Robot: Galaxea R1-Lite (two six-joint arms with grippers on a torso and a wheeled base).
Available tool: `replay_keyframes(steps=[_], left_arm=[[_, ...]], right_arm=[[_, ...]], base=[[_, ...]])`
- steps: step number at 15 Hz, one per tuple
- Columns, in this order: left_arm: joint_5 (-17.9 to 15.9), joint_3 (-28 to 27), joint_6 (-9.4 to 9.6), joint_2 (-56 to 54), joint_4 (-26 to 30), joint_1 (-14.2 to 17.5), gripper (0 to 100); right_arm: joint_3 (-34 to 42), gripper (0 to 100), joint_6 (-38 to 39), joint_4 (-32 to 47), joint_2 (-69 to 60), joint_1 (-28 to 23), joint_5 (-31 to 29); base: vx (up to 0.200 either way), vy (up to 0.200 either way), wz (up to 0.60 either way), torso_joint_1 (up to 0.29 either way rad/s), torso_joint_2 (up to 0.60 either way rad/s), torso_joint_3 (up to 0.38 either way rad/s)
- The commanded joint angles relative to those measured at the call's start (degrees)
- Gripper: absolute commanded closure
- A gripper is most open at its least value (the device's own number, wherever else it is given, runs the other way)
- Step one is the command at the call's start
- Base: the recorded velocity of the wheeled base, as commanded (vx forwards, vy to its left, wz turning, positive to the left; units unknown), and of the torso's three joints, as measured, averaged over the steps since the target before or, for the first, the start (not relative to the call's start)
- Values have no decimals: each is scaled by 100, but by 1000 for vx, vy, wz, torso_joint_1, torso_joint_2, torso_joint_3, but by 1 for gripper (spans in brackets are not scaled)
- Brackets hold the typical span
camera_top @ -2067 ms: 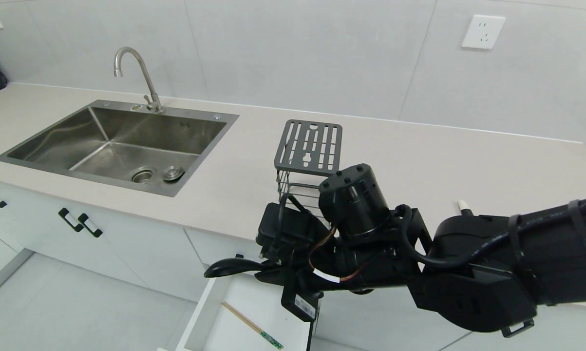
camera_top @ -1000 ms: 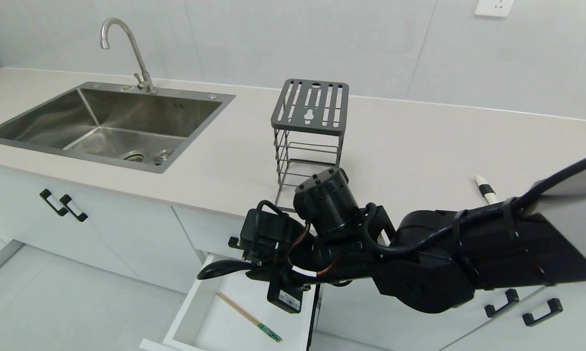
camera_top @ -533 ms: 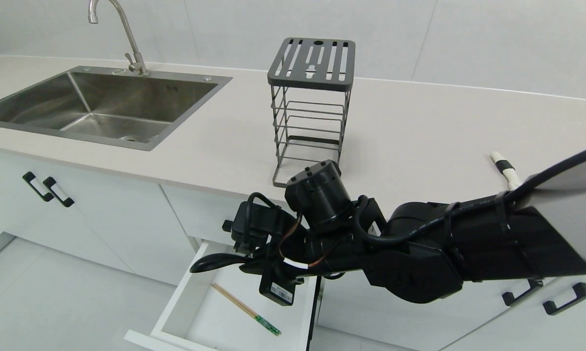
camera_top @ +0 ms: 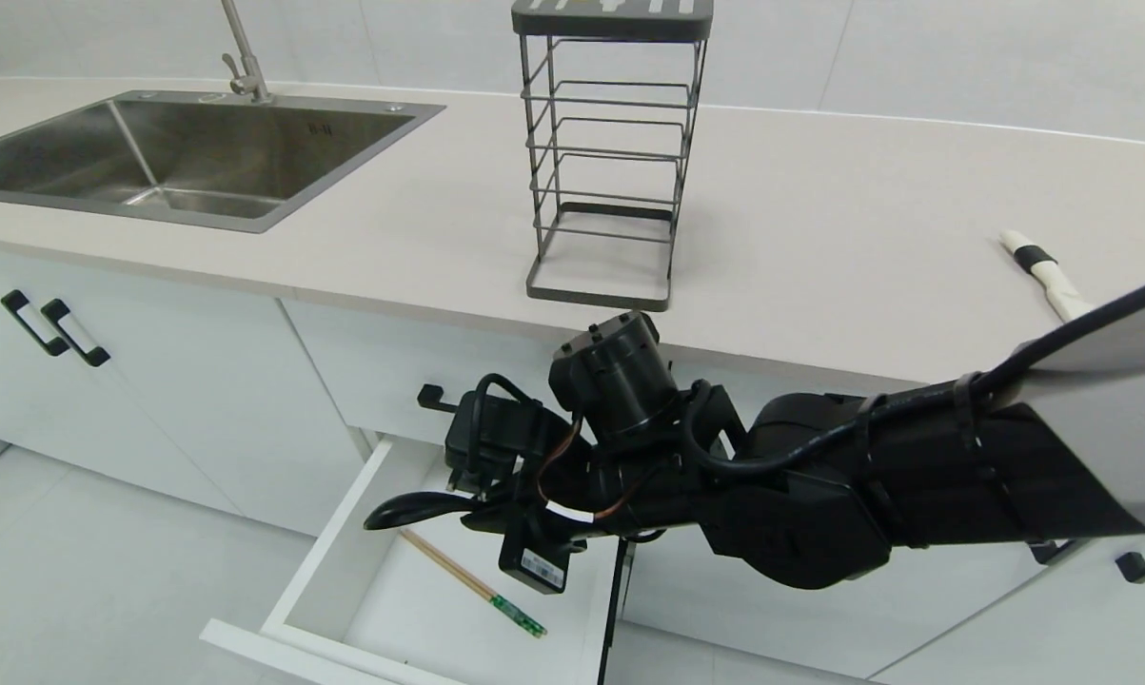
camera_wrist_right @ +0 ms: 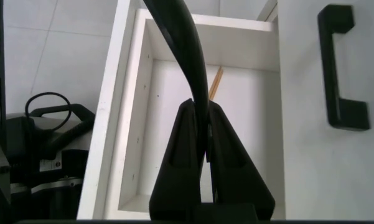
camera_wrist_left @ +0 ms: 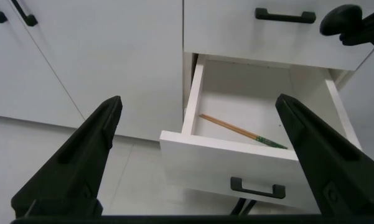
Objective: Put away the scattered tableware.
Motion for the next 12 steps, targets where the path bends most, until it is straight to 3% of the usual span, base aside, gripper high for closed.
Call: replay_keyframes(steps=[1,9,12], left_arm=[[3,0,2,4,-13,0,0],[3,0,2,4,-13,0,0],[3,0,2,4,-5,0,0]], right_arm=[[-58,100,1,-5,35,6,3],[-269,100,-69,-14,237,6,12],[-515,100,-69,-14,386,6,21]], base=[[0,0,0,-242,471,198],[0,0,0,-35,62,27],[0,0,0,-189,243,97]])
